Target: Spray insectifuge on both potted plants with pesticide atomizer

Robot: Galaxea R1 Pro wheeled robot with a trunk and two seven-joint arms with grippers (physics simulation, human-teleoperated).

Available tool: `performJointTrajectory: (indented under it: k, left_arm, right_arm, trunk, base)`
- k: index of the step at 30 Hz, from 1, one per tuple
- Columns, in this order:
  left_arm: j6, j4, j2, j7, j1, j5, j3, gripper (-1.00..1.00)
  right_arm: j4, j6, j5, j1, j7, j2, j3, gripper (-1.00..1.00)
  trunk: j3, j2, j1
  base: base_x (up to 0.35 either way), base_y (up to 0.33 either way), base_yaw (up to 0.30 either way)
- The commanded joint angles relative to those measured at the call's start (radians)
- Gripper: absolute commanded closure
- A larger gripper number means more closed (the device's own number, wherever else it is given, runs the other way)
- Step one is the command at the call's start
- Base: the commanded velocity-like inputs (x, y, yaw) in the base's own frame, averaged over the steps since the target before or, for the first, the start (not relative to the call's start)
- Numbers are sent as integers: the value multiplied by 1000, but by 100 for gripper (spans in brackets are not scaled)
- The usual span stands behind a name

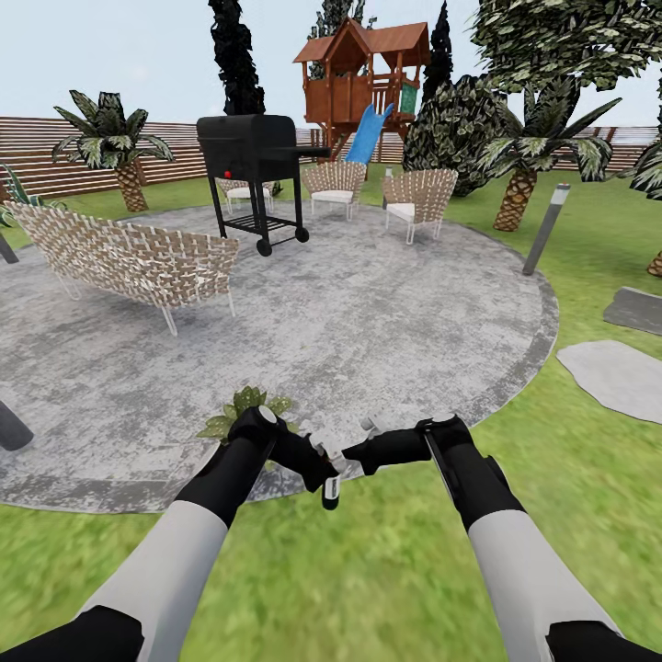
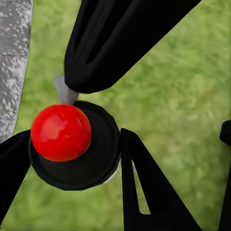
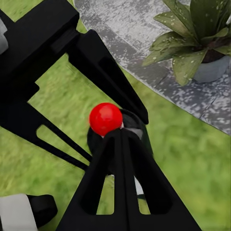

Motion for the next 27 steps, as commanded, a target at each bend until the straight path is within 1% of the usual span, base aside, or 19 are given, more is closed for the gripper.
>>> performJointTrajectory:
  k: [1, 4, 7, 8, 10, 11, 14, 17, 18, 19, 21, 22, 24, 25, 27]
  left_arm:
    - [9, -1, 0, -5, -1, -6, 1, 100]
    - [7, 3, 0, -3, -1, -11, 3, 100]
    - [6, 15, 0, 21, -1, -19, 7, 100]
    - [6, 32, 10, 36, -1, -25, 7, 100]
    - [5, 48, 42, 47, -1, -27, 8, 100]
    - [5, 51, 52, 50, 0, -28, 9, 100]
    - [5, 56, 94, 68, 0, -29, 12, 100]
    - [6, 57, 109, 84, 0, -30, 12, 100]
    - [8, 57, 112, 122, 0, -29, 13, 100]
    - [10, 58, 111, 167, 0, -27, 14, 100]
    - [12, 58, 108, 223, 1, -20, 22, 100]
    - [12, 58, 94, 240, 3, -17, 31, 100]
    - [13, 57, 81, 247, 7, -12, 35, 100]
    - [13, 58, 74, 250, 10, -3, 35, 100]
    - [14, 58, 67, 255, 16, 21, 36, 100]
  right_arm:
    - [-2, 8, 6, -1, 6, 0, -1, 100]
    - [-2, 8, 6, -1, 7, -1, -1, 100]
    - [-2, 8, 6, -1, 7, -2, -1, 100]
    - [-2, 7, 6, -1, 7, -2, -1, 100]
    - [-2, 7, 6, -1, 7, -2, -1, 100]
    - [-2, 6, 6, -1, 7, -2, -1, 100]
    - [0, 6, 6, -1, 7, -5, -4, 100]
    - [4, 5, 6, -1, 7, -10, -5, 100]
    - [9, 3, 8, 0, 5, -12, -7, 100]
    - [11, -11, 9, 0, 3, -13, -10, -100]
    - [13, -59, 10, 1, 2, -16, -15, -100]
    - [13, -86, 11, 1, 1, -39, -18, -100]
    - [13, -97, 11, 1, -1, -80, -20, -100]
    - [13, -100, 11, 1, -3, -106, -27, -100]
    - [12, -103, 10, 1, -13, -127, -52, -100]
  trunk:
    - [-1, 0, 0]
    - [-1, 0, 0]
    - [-1, 0, 0]
    - [-1, 0, 0]
    - [-1, 0, 0]
    - [-1, 0, 0]
    - [-1, 0, 0]
    - [-1, 0, 0]
    - [-1, 0, 0]
    - [-1, 0, 0]
    - [-1, 0, 0]
    - [-1, 0, 0]
    - [-1, 0, 0]
    - [-1, 0, 0]
    - [-1, 0, 0]
  base:
    - [0, 0, 0]
    - [0, 0, 0]
    - [0, 0, 0]
    - [0, 0, 0]
    - [0, 0, 0]
    - [0, 0, 0]
    - [0, 0, 0]
    - [0, 0, 0]
    - [0, 0, 0]
    - [0, 0, 0]
    - [0, 0, 0]
    - [0, 0, 0]
    - [0, 0, 0]
    - [0, 0, 0]
    - [0, 0, 0]
